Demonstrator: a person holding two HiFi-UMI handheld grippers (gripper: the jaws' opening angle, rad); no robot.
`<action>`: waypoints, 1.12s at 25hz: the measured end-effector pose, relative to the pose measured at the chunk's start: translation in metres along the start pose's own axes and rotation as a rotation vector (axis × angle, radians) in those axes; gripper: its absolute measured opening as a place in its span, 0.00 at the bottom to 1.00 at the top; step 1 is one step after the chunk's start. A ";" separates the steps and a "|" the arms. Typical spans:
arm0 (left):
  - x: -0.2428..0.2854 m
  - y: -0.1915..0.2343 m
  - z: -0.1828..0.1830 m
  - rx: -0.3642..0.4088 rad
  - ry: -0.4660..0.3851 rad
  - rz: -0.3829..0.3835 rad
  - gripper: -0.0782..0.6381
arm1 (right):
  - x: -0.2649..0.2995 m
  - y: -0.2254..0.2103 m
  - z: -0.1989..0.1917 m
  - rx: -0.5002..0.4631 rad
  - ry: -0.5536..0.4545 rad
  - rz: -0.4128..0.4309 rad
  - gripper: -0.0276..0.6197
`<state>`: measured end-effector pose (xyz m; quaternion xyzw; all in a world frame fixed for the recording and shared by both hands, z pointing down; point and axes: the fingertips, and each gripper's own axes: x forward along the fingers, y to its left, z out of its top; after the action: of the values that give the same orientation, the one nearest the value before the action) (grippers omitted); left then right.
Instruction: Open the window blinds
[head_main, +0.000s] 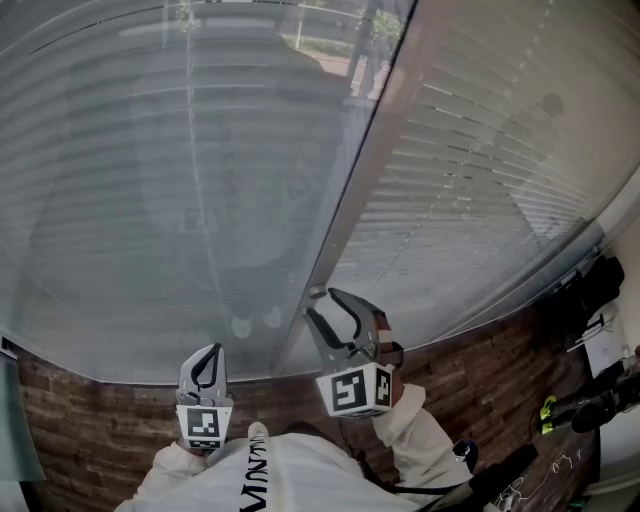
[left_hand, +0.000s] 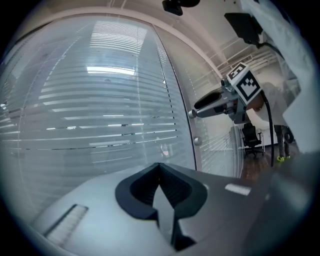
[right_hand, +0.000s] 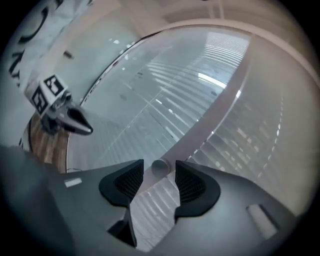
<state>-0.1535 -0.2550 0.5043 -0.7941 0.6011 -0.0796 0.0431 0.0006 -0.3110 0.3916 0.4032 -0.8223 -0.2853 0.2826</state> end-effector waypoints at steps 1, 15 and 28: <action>0.000 0.000 0.000 -0.001 0.001 0.001 0.11 | 0.002 0.001 -0.002 -0.082 0.022 -0.013 0.34; 0.000 -0.007 0.000 0.003 0.006 -0.004 0.11 | 0.018 0.007 -0.012 -0.684 0.160 -0.168 0.26; -0.001 -0.009 0.000 0.005 0.008 -0.006 0.11 | 0.017 0.001 -0.008 -0.239 0.096 -0.199 0.24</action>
<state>-0.1451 -0.2515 0.5054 -0.7955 0.5986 -0.0843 0.0424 -0.0030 -0.3265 0.4023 0.4594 -0.7238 -0.3883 0.3380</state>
